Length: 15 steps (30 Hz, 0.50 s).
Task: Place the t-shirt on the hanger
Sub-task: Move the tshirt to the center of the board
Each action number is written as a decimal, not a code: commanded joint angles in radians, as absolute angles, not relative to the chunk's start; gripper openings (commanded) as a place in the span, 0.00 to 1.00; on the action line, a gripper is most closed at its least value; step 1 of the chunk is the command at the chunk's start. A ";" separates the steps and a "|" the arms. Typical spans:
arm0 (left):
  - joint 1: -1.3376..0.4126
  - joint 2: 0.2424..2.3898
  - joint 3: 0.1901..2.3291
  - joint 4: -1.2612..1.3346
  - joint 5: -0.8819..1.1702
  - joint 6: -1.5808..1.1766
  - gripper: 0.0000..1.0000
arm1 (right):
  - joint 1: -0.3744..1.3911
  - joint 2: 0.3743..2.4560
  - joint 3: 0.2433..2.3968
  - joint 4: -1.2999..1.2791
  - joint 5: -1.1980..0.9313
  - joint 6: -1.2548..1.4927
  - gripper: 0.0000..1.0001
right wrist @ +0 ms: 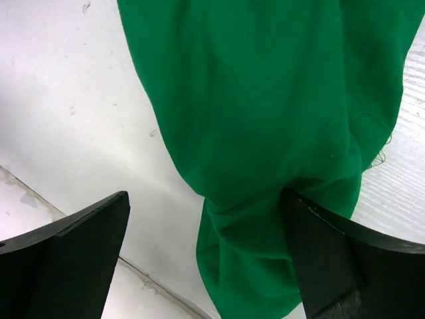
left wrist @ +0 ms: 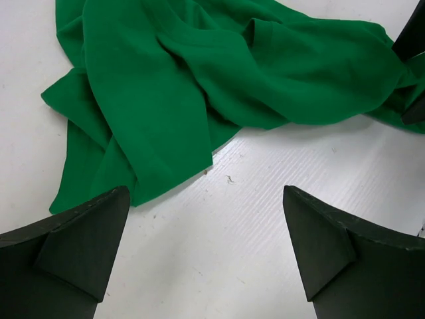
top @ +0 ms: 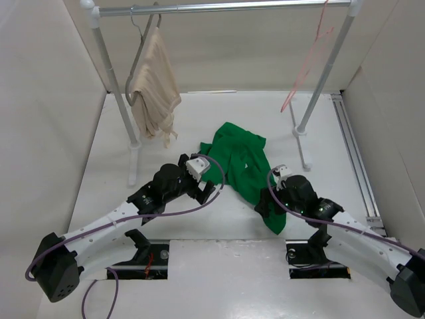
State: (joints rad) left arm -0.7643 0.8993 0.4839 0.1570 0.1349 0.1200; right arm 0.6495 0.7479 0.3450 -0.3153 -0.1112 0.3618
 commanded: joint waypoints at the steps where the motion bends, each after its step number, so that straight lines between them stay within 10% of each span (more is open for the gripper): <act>1: -0.767 0.876 0.501 0.175 0.123 0.089 0.99 | 0.658 0.765 0.386 -0.311 -0.089 0.327 1.00; 15: -0.776 0.876 0.532 0.285 -0.106 0.135 0.98 | 0.589 1.401 0.914 -0.262 -0.061 -0.038 1.00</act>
State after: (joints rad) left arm -0.7704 0.8993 0.4850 0.1993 0.0223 0.1699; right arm 0.6086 1.2739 0.7994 -0.3260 -0.0597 0.0830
